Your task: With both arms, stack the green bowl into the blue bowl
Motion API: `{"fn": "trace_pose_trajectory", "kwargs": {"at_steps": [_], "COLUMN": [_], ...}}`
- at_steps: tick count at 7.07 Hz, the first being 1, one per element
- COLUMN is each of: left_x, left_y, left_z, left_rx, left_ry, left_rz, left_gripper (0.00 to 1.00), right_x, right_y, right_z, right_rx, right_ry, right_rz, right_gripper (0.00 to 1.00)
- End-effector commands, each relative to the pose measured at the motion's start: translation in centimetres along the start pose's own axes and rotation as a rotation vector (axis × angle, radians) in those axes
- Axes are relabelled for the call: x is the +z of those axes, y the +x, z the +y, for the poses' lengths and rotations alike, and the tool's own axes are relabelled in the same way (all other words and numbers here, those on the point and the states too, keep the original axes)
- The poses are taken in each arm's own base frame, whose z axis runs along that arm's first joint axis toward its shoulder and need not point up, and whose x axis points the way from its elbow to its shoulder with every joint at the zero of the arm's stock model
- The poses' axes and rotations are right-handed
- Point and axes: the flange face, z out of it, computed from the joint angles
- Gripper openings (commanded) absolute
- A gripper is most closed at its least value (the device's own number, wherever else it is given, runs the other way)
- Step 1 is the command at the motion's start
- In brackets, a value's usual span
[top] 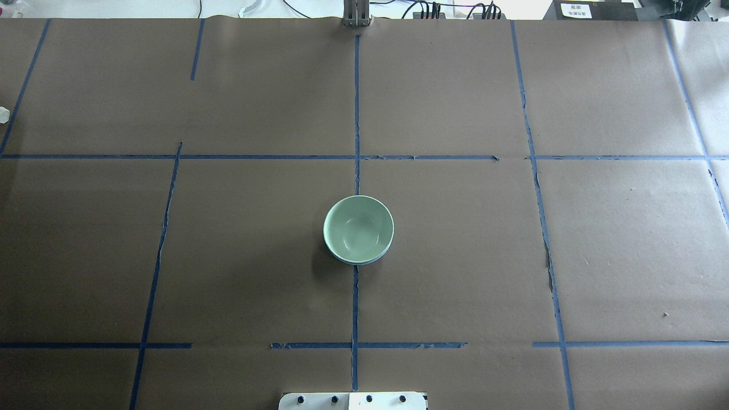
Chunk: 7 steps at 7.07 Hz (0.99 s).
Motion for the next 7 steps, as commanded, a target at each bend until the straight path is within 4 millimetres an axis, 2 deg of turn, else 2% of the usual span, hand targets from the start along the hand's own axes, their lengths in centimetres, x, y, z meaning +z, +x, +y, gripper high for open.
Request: {"fn": "trace_pose_trajectory", "kwargs": {"at_steps": [1,2,4,5,7], "left_x": [-0.1,-0.2,0.1,0.2,-0.7], "left_y": [0.4,0.9,0.5,0.6,1.4], "left_z": [0.1,0.2,0.0,-0.1,-0.4], "left_rx": [0.005,0.005,-0.011,-0.107,-0.103], "left_ry": [0.009,0.015,0.006,0.005,0.022], "left_rz": [0.023,0.049,0.053,0.072,0.074], "left_gripper": [1.0,1.0,1.0,1.0,1.0], "right_x": [0.6,0.7,0.4,-0.3,-1.0], "right_y": [-1.3,-1.4,-2.0,-3.5,-4.5], "right_z": [-0.4,-0.4,-0.7,-1.6,-2.1], "right_rx": [-0.01,-0.011,0.005,0.037,0.045], "right_ry": [-0.014,-0.015,-0.014,-0.04,-0.054], "right_rz": [-0.011,-0.018,-0.026,-0.028,-0.018], "right_gripper": [1.0,1.0,1.0,1.0,1.0]}}
